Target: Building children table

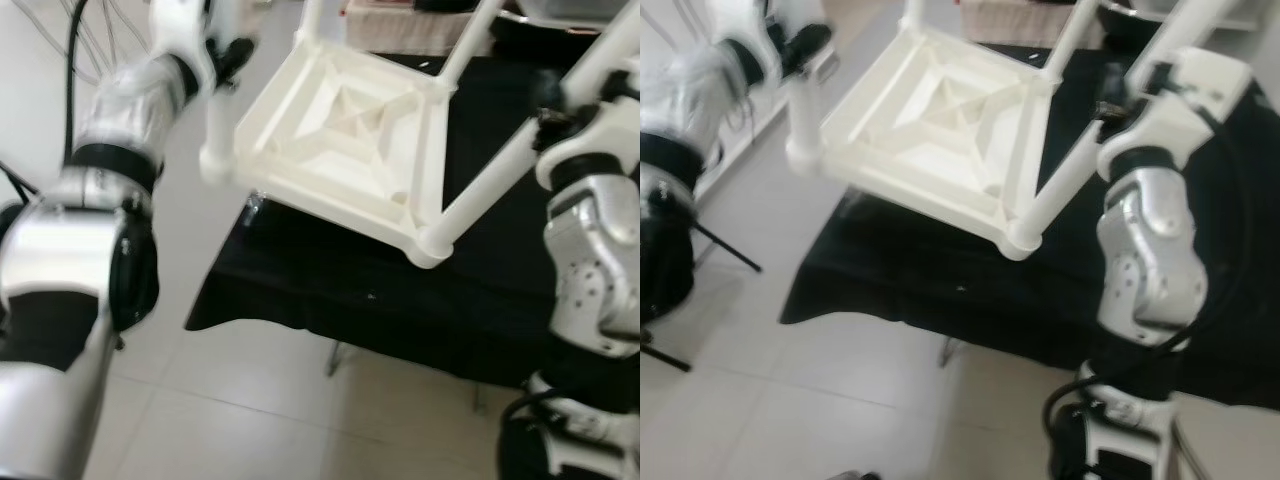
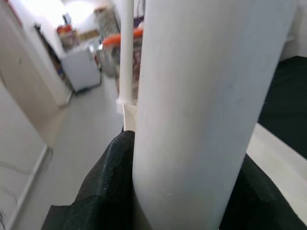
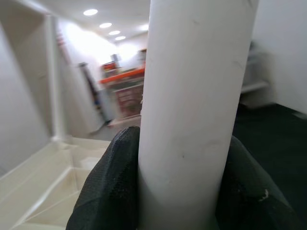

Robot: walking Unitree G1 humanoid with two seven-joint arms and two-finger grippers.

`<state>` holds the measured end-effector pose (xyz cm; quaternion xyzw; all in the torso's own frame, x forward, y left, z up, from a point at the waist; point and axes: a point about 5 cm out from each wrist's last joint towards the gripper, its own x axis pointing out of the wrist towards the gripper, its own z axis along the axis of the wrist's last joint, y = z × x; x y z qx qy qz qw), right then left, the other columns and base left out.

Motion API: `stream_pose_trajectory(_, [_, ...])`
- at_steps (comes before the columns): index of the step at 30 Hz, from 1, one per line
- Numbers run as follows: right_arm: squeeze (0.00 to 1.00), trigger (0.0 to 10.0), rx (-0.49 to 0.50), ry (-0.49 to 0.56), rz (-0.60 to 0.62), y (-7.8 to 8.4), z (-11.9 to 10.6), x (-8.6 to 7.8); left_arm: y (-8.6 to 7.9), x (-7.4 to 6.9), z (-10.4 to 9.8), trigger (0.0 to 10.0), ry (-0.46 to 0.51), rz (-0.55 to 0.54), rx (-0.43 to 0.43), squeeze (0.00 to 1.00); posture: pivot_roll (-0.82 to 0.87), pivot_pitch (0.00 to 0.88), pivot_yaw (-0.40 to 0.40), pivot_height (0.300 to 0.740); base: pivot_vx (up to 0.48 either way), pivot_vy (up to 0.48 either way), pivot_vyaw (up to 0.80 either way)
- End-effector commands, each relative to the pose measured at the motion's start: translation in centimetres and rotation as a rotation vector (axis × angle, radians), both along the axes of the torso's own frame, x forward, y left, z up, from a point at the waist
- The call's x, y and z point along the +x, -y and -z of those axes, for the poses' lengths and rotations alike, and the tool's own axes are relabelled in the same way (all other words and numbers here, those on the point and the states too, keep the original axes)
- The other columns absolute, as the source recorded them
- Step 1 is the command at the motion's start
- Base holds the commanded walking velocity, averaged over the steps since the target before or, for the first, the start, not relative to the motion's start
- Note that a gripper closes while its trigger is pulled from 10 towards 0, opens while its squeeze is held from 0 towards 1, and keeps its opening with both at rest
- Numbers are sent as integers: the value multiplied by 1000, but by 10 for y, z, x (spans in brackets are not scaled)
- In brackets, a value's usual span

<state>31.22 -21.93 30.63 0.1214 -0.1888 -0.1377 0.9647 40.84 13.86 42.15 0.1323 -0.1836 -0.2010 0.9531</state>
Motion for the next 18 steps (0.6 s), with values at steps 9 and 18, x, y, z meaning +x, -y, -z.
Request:
stream_pose_trajectory(9, [0, 10000, 272, -847, -134, -71, 191, 11, 135, -79, -106, 0, 403, 459, 51, 0, -47, 63, 122, 740, 0, 0, 0])
stream_pose_trajectory(18, [0, 10000, 370, -836, -199, -102, 187, 15, 171, -89, -95, 549, 374, 568, 109, 522, -52, 57, 140, 740, 0, 0, 0])
